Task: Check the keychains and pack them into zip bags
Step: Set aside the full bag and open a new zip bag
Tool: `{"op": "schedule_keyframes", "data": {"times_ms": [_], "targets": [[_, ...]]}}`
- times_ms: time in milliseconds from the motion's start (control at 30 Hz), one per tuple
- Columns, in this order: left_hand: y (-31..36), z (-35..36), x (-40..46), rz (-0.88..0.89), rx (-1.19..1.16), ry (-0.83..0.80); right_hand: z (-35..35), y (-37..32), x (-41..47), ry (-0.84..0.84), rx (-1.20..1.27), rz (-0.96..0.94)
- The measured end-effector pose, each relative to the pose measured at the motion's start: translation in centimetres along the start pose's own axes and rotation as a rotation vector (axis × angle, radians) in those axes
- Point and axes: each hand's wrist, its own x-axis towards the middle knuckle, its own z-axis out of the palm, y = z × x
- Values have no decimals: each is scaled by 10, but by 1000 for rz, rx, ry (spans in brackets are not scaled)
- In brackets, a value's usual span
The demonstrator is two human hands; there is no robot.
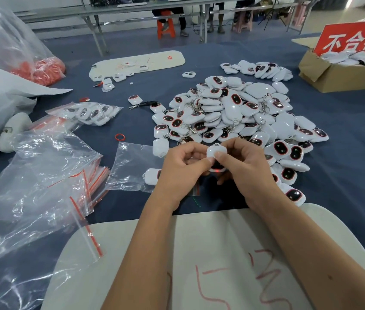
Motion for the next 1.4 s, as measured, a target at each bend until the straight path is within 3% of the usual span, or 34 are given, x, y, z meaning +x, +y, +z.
{"op": "schedule_keyframes", "data": {"times_ms": [333,833,933,1100,1400], "targets": [[-2,1,4,15,79,135,-3,-2,0,-117,121,29],[-5,1,5,74,130,128,-3,-2,-1,-27,-36,-16],[-5,4,6,87,128,208,-2,-1,-1,0,-33,-9],[-6,4,6,152,417,415,-1,1,2,56,-37,-9],[6,1,-1,-22,823,393,-1,1,2,46,-60,-8]]}}
